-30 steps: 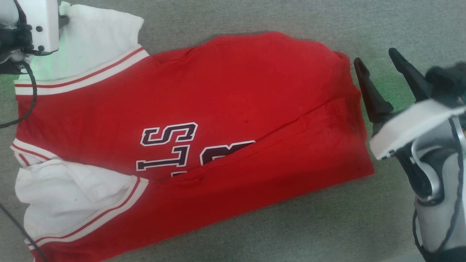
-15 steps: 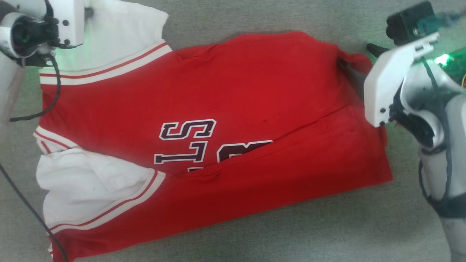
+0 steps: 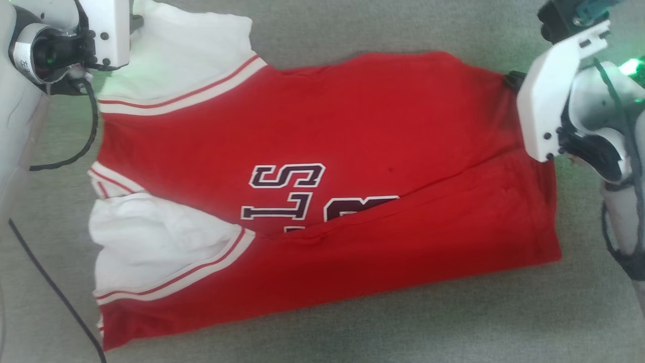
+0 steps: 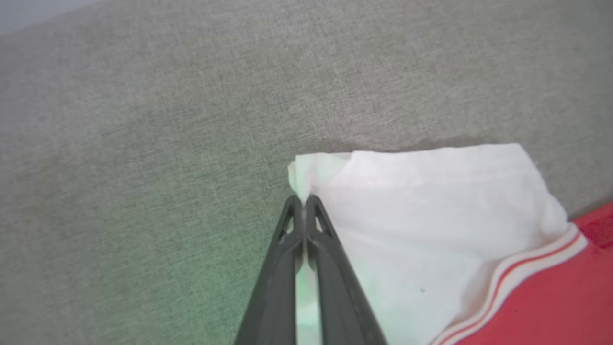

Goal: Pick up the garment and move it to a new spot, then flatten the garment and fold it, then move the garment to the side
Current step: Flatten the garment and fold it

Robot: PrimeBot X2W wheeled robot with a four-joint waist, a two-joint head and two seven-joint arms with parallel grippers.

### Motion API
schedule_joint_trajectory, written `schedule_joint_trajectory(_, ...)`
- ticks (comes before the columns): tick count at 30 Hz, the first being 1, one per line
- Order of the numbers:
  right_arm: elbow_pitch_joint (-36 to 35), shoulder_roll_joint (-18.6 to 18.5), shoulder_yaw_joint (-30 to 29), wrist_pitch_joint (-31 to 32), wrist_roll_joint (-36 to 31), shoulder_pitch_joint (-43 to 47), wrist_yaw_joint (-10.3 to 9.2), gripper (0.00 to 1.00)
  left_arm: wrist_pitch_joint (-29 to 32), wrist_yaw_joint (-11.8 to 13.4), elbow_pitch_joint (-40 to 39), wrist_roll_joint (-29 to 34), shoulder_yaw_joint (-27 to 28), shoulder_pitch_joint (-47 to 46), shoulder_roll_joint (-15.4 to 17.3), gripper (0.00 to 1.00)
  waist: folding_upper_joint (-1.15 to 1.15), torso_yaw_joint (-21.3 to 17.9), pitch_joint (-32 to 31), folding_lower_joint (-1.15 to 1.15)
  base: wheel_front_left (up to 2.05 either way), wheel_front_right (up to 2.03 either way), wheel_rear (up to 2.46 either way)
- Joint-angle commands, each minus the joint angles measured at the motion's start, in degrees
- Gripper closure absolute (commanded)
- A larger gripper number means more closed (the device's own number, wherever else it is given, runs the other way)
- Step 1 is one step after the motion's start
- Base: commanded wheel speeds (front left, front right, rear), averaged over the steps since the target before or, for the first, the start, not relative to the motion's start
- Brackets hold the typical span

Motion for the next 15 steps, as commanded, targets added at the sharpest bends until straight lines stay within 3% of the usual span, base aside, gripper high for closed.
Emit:
schedule_joint_trajectory(1, -0.05, -0.85, -0.09, -0.88, 0.25, 1.0, -0.13, 1.0, 0.28, -0.13, 0.12, -0.82, 0.23, -0.48, -0.37, 1.0, 0.0, 1.11, -1.32, 0.0, 0.0, 0.0, 0.0)
schedule_joint_trajectory(10, -4.26, -4.52, -1.76, -3.41, 1.02, 5.99, -0.12, 1.0, 4.23, 2.16, -4.28, -1.53, -0.47, 1.62, 0.12, 1.0, 0.0, 4.8, -6.83, 0.0, 0.0, 0.0, 0.0)
schedule_joint_trajectory(15, -8.31, -6.31, -2.92, -2.89, 1.97, 10.63, -0.12, 1.0, 7.9, 5.96, -12.03, -2.51, -0.89, 5.4, 2.07, 1.0, 0.0, 6.7, -9.85, 0.0, 0.0, 0.0, 0.0)
